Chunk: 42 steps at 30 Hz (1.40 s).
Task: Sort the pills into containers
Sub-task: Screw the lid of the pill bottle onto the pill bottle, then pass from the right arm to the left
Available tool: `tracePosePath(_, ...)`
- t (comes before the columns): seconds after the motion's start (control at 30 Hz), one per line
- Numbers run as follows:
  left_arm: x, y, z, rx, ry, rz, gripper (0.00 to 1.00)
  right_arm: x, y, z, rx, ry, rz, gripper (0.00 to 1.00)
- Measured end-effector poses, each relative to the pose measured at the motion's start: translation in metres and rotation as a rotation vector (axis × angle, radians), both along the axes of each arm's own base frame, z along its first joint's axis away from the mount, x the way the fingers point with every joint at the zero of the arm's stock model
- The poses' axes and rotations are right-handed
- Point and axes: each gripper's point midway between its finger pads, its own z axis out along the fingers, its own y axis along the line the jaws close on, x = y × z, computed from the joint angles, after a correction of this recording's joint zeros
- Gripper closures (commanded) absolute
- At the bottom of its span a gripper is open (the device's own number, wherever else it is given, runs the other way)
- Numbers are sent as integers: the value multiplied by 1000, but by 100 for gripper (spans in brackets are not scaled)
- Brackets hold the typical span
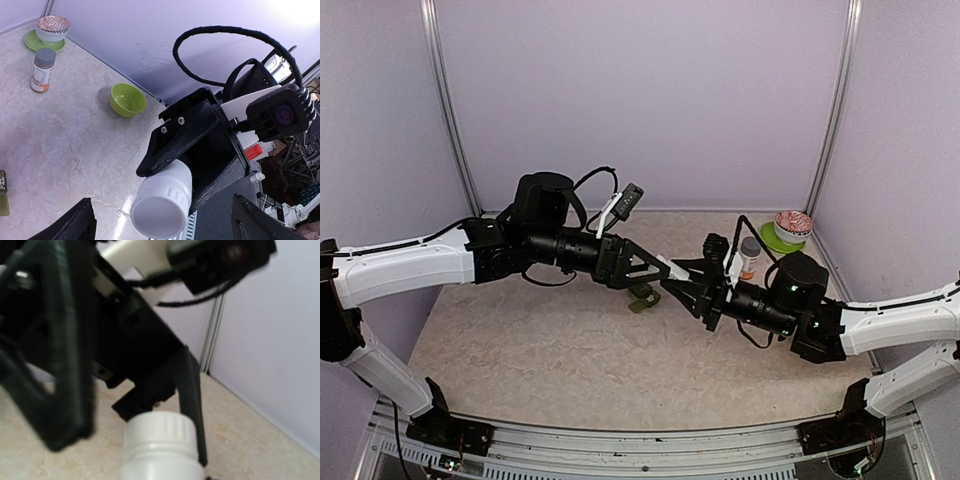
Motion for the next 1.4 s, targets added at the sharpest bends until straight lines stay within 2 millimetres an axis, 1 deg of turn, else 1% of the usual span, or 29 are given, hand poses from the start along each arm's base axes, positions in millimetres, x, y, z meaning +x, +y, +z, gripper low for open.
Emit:
tracePosePath(0.1,-2,0,1,-4,9,-12,20,-3,-3,4,-8,-44,2,74)
tracePosePath(0.17,-4,-1,2,-11,11,-22,27,-3,-3,4,-17,-62,0,74)
tracePosePath(0.3,-5,-1,5,-23,16,-35,38,-3,-4,-1,-44,-80,-3,74)
tracePosePath(0.4,-6,0,6,-29,21,-41,48,-4,-4,-5,-60,-84,-3,74)
tracePosePath(0.63,-5,0,6,-31,27,-47,56,-4,-5,-4,-61,-94,-2,74)
tracePosePath(0.83,-5,0,6,-30,28,-47,57,-5,-6,-3,-59,-95,-1,74)
tracePosePath(0.97,-5,0,5,-30,30,-51,53,-5,-6,-4,-61,-93,0,74)
tracePosePath(1.2,-5,-1,4,-31,31,-57,53,-6,-6,-6,-63,-89,5,74)
tracePosePath(1.4,-6,-1,3,-31,33,-60,49,-9,-7,-5,-54,-91,17,74)
